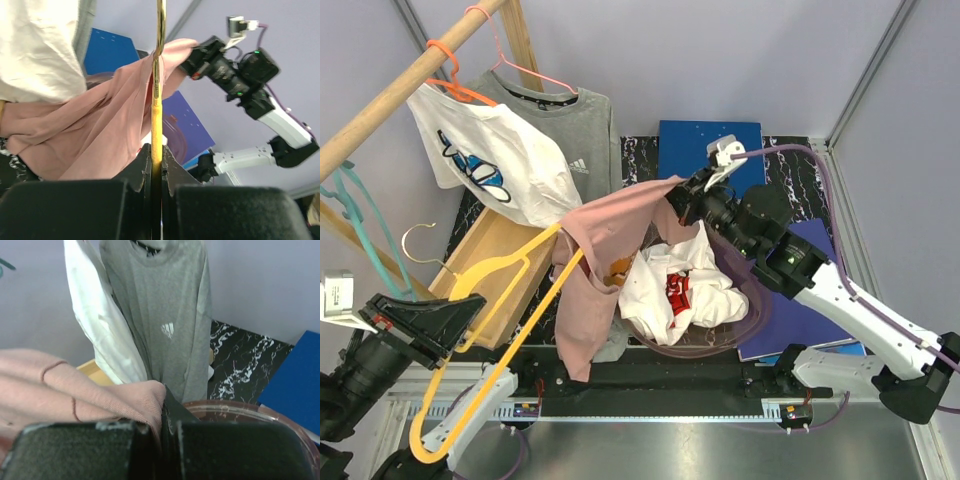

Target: Remove the t-shirt from the hanger

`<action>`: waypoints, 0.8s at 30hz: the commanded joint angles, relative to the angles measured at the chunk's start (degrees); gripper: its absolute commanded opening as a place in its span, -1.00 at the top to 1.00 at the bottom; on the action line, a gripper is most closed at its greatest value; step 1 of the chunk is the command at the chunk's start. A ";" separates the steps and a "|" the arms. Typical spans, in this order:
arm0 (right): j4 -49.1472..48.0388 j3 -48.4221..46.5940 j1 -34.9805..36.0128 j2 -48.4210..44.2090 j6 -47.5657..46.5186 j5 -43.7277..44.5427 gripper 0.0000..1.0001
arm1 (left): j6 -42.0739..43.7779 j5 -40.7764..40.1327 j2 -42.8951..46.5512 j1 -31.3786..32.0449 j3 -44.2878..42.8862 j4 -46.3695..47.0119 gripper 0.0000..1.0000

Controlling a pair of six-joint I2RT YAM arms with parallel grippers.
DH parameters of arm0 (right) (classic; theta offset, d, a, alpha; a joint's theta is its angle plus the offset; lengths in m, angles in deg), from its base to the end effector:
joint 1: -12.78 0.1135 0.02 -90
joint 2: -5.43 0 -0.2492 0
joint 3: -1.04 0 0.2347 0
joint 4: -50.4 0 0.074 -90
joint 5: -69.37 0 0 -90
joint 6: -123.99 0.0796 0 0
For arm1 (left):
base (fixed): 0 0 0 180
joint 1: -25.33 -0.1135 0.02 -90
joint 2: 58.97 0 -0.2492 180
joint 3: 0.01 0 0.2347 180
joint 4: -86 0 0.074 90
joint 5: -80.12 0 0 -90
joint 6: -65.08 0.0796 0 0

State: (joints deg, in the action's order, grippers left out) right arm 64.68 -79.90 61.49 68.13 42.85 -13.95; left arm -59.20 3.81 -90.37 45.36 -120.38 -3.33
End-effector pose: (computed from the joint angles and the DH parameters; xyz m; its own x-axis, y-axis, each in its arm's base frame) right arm 0.1926 0.2053 0.4190 -0.0581 0.1656 -0.9845 -0.6687 0.7257 0.1616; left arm -0.0414 -0.0050 0.4770 -0.3175 -0.4667 -0.8254 0.4554 0.6885 -0.5645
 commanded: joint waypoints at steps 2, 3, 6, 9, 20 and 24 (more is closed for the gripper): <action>3.34 -15.74 -0.72 2.68 -1.30 1.23 1.00 | 1.23 -10.69 0.64 0.62 -3.33 -0.88 1.00; 4.13 -17.70 -0.81 3.04 -1.91 1.15 1.00 | 1.58 -11.49 0.37 0.71 -4.64 -2.46 1.00; 6.50 -25.00 -0.81 4.71 -2.97 1.06 1.00 | 2.38 -16.49 -0.07 0.71 -6.76 -5.80 1.00; 8.08 -31.76 -0.81 6.47 -3.50 0.97 1.00 | 2.38 -20.54 0.72 0.71 -6.68 -6.51 1.00; 14.76 -58.65 -0.72 14.72 -8.59 -0.53 1.00 | 3.34 -22.13 0.55 0.80 -4.39 -6.51 1.00; 19.34 -69.21 -0.81 18.51 -13.43 1.22 1.00 | 3.96 -22.13 0.02 0.80 -5.36 -6.51 1.00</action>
State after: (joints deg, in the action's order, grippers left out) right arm 82.28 -140.07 61.19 84.72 35.18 -14.50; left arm -56.71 -17.08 -89.45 45.91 -124.90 -9.08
